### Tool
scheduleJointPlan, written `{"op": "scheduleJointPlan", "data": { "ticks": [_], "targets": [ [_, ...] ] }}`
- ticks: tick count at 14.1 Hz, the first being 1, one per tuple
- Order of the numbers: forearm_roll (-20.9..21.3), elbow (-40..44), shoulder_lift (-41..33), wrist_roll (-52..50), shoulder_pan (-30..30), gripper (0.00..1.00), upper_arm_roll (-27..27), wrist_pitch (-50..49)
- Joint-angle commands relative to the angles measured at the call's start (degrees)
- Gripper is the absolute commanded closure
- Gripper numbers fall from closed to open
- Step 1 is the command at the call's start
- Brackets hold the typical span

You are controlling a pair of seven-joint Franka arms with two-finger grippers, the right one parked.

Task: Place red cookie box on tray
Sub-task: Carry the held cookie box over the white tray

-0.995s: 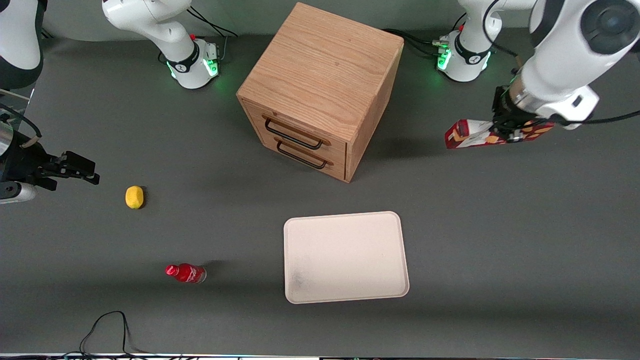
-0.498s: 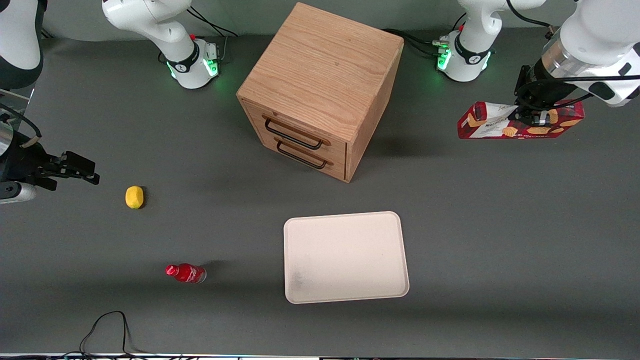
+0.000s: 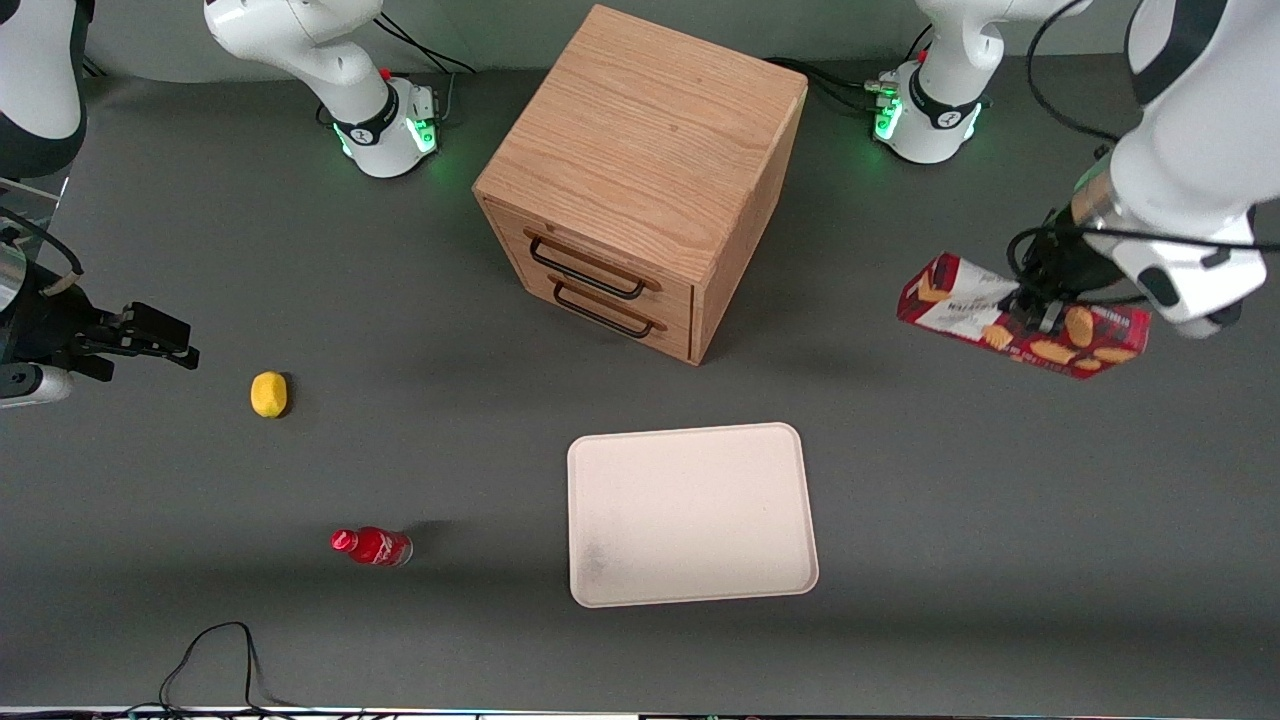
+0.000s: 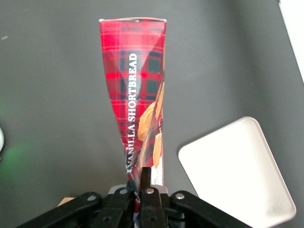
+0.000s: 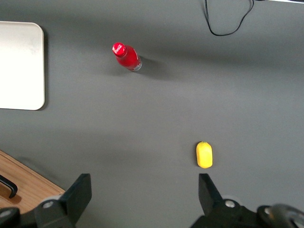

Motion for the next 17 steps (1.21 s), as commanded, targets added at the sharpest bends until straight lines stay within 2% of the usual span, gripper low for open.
{"op": "scheduleJointPlan", "data": {
  "ticks": [1, 5, 8, 12, 15, 17],
  "targets": [
    [1.6, 13.1, 8.9, 7.1, -3.1, 1.00, 0.0, -1.7],
    [4.2, 21.1, 16.1, 25.5, -8.1, 1.00, 0.1, -1.8],
    [4.4, 24.7, 20.1, 40.9, -10.2, 1.00, 0.0, 0.0],
    [4.6, 31.2, 26.0, 43.3, -13.1, 1.00, -0.2, 1.4],
    [7.6, 31.7, 26.9, 49.9, -14.6, 1.00, -0.3, 0.9],
    [7.6, 31.5, 26.9, 54.5, -14.6, 1.00, -0.3, 0.4]
  ]
}}
